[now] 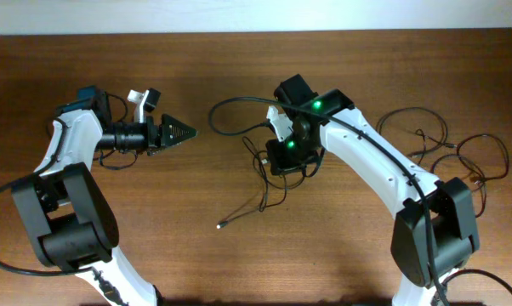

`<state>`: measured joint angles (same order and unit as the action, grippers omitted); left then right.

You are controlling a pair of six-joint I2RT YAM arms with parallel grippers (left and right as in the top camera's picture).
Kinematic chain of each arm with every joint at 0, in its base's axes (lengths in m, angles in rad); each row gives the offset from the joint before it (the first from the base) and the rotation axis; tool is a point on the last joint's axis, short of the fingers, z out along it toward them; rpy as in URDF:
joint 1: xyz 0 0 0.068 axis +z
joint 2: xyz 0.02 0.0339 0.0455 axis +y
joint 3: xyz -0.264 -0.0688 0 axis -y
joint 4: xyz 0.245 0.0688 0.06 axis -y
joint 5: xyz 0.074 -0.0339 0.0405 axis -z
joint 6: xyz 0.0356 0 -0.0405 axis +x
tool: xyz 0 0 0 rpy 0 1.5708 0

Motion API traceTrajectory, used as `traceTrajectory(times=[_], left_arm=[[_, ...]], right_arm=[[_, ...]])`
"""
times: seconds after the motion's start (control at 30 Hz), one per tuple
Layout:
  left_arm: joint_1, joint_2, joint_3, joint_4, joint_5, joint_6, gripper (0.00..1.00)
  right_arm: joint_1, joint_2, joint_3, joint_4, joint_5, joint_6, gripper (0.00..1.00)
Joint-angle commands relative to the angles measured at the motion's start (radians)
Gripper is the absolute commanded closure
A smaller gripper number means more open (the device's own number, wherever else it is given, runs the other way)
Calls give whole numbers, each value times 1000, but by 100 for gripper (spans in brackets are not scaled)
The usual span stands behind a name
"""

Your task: Untangle cables

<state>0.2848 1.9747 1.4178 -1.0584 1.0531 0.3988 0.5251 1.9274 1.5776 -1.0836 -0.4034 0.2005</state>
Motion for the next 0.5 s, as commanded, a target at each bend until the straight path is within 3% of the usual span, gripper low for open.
traceTrajectory(times=[0.0, 0.07, 0.1, 0.17, 0.27, 0.37, 0.47], left_arm=[[2, -13, 4, 0, -3, -6, 1], [2, -13, 4, 0, -3, -5, 1], [2, -13, 4, 0, -3, -5, 1], [2, -13, 4, 0, -3, -5, 1], [2, -13, 4, 0, -3, -6, 1], [2, -13, 4, 0, -3, -5, 1], [2, -13, 4, 0, -3, -5, 1]], right_arm=[[3, 10, -70, 47, 16, 74, 85], [3, 10, -108, 85, 29, 104, 81], [3, 10, -126, 99, 61, 129, 66], [3, 10, -156, 117, 139, 184, 44], [5, 10, -206, 185, 150, 307, 22], [7, 10, -255, 269, 150, 557, 16], [10, 10, -266, 291, 146, 575, 16]])
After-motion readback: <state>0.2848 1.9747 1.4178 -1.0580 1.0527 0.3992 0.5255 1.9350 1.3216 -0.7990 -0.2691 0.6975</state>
